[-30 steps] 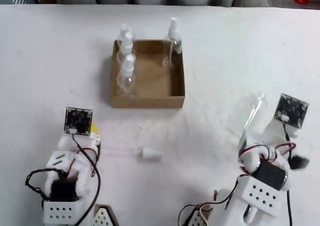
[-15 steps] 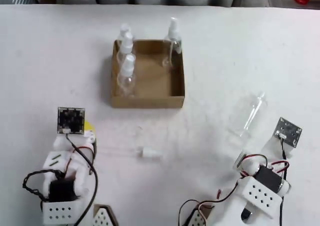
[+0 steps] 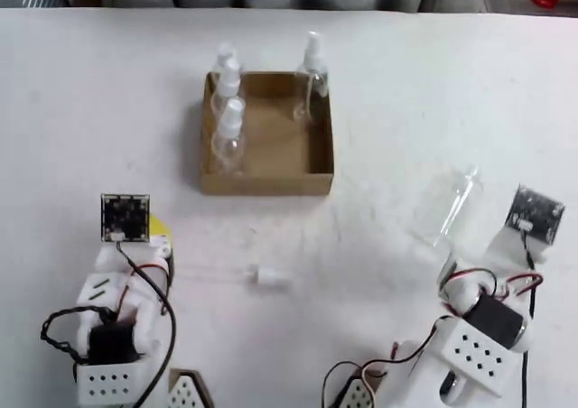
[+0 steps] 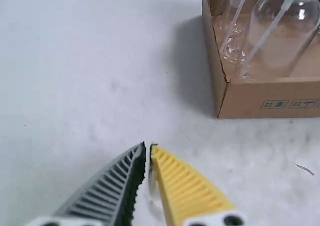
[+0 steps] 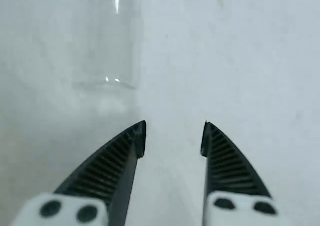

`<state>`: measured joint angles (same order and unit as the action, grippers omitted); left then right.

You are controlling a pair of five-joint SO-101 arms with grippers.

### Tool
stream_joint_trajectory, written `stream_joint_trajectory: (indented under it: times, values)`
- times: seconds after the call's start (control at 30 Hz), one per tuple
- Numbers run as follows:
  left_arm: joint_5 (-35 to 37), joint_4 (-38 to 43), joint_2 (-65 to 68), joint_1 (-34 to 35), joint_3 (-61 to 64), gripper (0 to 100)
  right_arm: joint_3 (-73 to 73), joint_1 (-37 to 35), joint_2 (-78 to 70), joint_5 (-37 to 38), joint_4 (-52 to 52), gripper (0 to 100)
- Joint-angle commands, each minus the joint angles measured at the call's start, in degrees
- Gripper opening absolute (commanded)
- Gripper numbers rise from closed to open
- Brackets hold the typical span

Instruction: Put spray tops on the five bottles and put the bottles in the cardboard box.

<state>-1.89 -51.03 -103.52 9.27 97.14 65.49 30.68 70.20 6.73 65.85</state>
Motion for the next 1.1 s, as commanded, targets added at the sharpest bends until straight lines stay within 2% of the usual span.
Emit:
stream_joint_trajectory:
  times: [0.0, 0.13, 0.27, 0.47, 0.53, 0.7, 1.07]
  values:
    - [0.6, 0.2, -0.7, 0.2, -0.5, 2, -9.1, -4.0, -1.9, -3.9, 2.2, 14.0]
    - [0.6, 0.3, -0.7, 0.2, -0.4, 2, -17.9, -6.2, -11.5, -6.5, 4.7, 14.0]
    - [0.5, 0.3, -0.7, -1.3, -0.1, 2, -27.4, -5.9, -24.5, -12.1, 2.0, 13.4]
    - [0.5, 0.1, -0.7, -2.0, -0.1, 2, -33.8, -6.2, -38.6, -17.1, -6.1, 3.5]
    - [0.5, 0.3, -0.7, -2.0, -0.1, 2, -33.8, -6.2, -42.1, -18.8, -9.0, 4.4]
    - [0.5, 0.3, -0.6, -2.1, -0.1, 2, -34.5, -6.6, -48.5, -22.9, -13.7, 14.2]
    - [0.5, 0.3, -0.6, -2.1, -0.1, 2, -49.5, -8.7, -60.8, -23.6, -8.7, 12.8]
